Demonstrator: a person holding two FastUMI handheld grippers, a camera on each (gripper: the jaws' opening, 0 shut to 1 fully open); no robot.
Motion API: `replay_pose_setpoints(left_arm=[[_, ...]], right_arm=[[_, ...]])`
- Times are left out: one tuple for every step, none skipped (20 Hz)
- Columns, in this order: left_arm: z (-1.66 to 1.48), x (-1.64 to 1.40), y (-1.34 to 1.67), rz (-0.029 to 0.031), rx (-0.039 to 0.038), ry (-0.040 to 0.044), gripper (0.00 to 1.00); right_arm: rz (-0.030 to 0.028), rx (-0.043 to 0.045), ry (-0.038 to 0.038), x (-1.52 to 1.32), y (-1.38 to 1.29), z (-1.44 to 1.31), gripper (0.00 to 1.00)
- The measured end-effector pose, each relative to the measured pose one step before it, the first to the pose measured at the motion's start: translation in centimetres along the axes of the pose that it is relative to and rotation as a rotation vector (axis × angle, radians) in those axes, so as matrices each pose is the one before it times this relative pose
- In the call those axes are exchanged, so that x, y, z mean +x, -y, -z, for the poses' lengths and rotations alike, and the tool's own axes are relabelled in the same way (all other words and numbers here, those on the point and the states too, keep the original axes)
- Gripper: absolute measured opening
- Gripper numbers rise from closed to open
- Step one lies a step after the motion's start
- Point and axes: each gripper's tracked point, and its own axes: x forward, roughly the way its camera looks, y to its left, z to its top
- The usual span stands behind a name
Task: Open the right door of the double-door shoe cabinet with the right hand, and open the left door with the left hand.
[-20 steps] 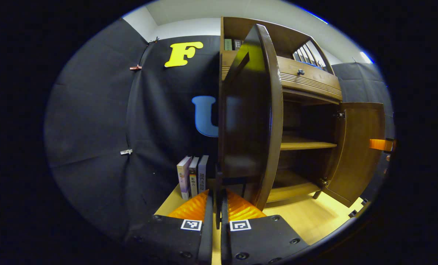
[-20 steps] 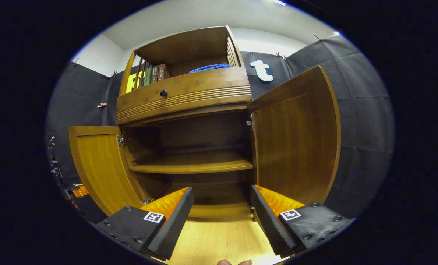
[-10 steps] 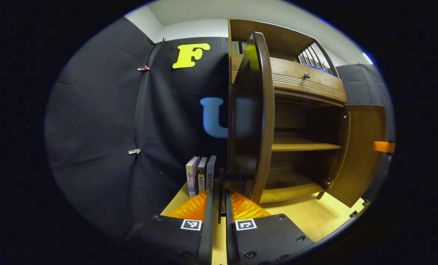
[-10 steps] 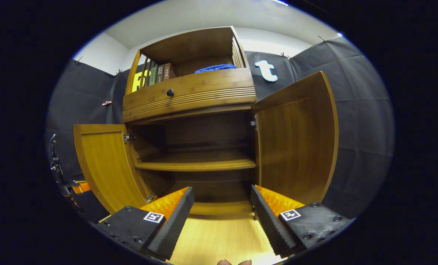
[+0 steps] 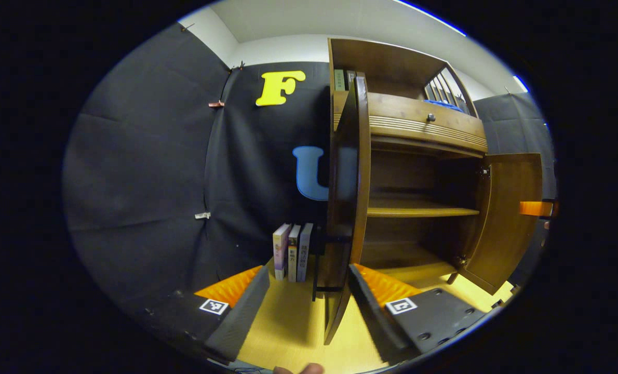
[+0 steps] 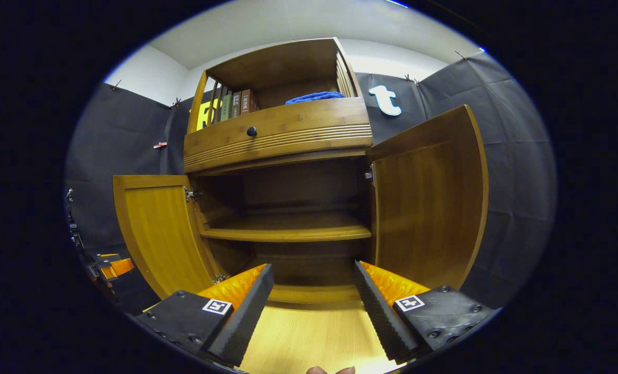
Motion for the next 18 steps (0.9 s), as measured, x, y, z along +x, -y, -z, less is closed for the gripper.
replay_pose_setpoints(left_arm=[[-0.071, -0.268, 0.075, -0.00543, -0.00152, -0.00221, 0.97], [0.369, -0.072, -0.177, -0.00994, 0.00107, -0.00559, 0.97], [-0.138, -0.170, 0.182, -0.00357, -0.00189, 0.00162, 0.96], [-0.256, -0.327, 0.494, 0.00186, -0.00468, 0.00402, 0.96], [-0.141, -0.178, 0.568, 0.00546, -0.00260, 0.00067, 0.95], [-0.123, -0.123, 0.497, 0.00437, 0.00178, 0.00048, 0.95], [-0.207, -0.130, 0.530, 0.00182, 0.00706, 0.00092, 0.95], [-0.181, -0.099, 0.625, 0.00423, 0.00939, 0.00123, 0.92], [-0.239, 0.063, 0.809, 0.01109, 0.01331, 0.00014, 0.95], [-0.121, 0.008, 0.820, 0.01084, 0.01664, 0.00121, 0.94], [-0.331, 0.229, 0.944, 0.01301, 0.01414, 0.00474, 0.95], [-0.264, 0.177, 1.066, 0.01819, 0.00899, 0.00321, 0.95], [-0.226, 0.242, 1.041, 0.01933, 0.00421, 0.00146, 0.95], [0.054, 0.052, 0.971, 0.02087, 0.00146, -0.00113, 0.95], [-0.131, 0.218, 0.966, 0.01859, -0.00090, 0.00044, 0.95], [-0.119, 0.197, 0.898, 0.01506, -0.00108, -0.00162, 0.93], [-0.015, 0.232, 0.729, 0.00866, -0.00019, -0.00504, 0.92], [-0.007, 0.132, 0.702, 0.00897, 0.00015, -0.00326, 0.92]], right_arm=[[-0.00734, -0.00414, -0.00009, -0.034, -0.361, 0.122, 0.98], [-0.00630, -0.00133, -0.00004, -0.090, -0.157, 0.038, 0.94], [-0.00428, 0.00021, 0.00182, 0.002, 0.016, -0.022, 0.96], [-0.00159, 0.00051, 0.00267, -0.087, 0.057, -0.175, 0.98], [-0.00147, 0.00088, 0.00227, 0.103, 0.206, -0.267, 0.98], [-0.00152, 0.00030, 0.00145, -0.093, -0.032, -0.211, 0.98], [-0.00068, -0.00156, 0.00195, 0.060, 0.085, -0.069, 0.98], [-0.00036, -0.00341, 0.00205, -0.043, 0.198, -0.263, 0.98], [0.00149, -0.00454, 0.00419, -0.115, 0.037, -0.215, 0.98], [0.00200, -0.00311, 0.00647, -0.161, 0.122, -0.253, 0.98], [0.00248, -0.00505, 0.00736, -0.132, 0.198, -0.307, 0.98], [0.00362, -0.00542, 0.00367, -0.112, 0.189, -0.117, 1.00], [0.00363, -0.00291, 0.00333, -0.092, 0.118, -0.046, 1.00], [0.00315, -0.00035, 0.00165, -0.162, 0.027, -0.007, 1.00], [0.00423, 0.00255, 0.00176, -0.074, 0.202, 0.010, 1.00], [0.00494, 0.00339, -0.00012, -0.103, 0.086, 0.020, 1.00], [0.00395, 0.00406, 0.00122, -0.227, -0.117, 0.064, 1.00], [0.00214, 0.00250, 0.00147, -0.103, -0.026, -0.093, 1.00]])
